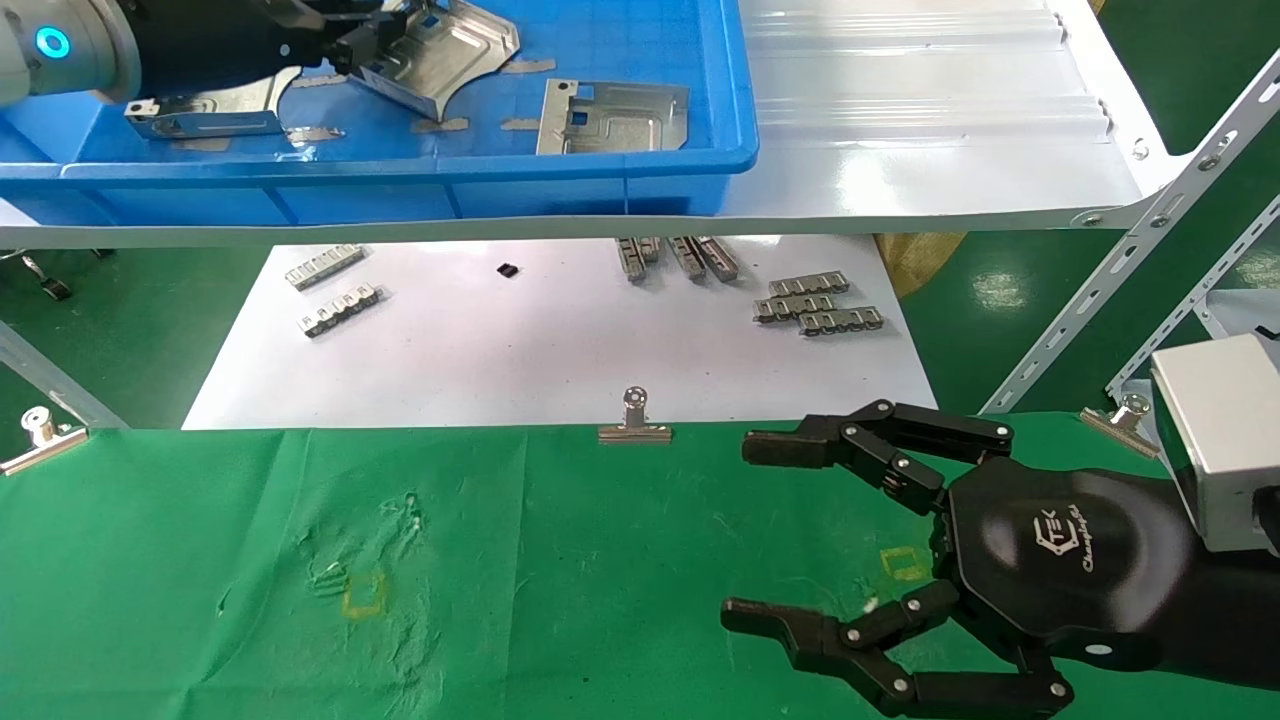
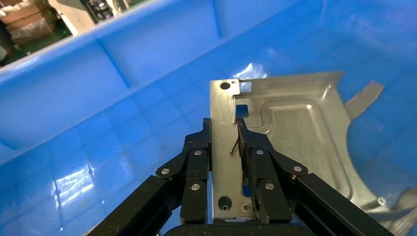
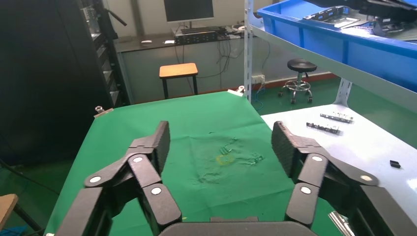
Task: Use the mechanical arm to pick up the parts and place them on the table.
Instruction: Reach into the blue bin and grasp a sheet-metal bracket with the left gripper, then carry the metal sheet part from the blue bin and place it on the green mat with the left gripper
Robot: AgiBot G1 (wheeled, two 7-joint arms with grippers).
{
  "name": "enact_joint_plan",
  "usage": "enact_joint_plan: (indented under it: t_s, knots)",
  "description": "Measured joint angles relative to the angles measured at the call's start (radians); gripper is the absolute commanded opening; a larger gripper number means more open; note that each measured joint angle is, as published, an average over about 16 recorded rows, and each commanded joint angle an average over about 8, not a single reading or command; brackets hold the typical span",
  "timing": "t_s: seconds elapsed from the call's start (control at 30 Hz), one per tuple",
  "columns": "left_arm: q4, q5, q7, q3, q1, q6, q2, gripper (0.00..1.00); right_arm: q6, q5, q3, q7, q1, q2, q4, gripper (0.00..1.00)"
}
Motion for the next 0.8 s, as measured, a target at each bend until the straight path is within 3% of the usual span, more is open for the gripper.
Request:
enact_joint_plan:
  t_s: [0.2,0.6,0.8]
  knots:
    - [-0.024,-0.035,0.017,-0.023,-0.008,0.116,-0.027,0.0,0.0,0.0,0.0,0.0,0.0,0.0,0.0,1.0]
    - [-0.091,-0.091,0.117,-0.051,-0.004,0.506,-0.098,0.0,0.0,0.0,0.0,0.0,0.0,0.0,0.0,1.0]
    - [-0.17,-0.124,0.185,-0.04,0.036,0.646,-0.144,0.0,0.0,0.0,0.0,0.0,0.0,0.0,0.0,1.0]
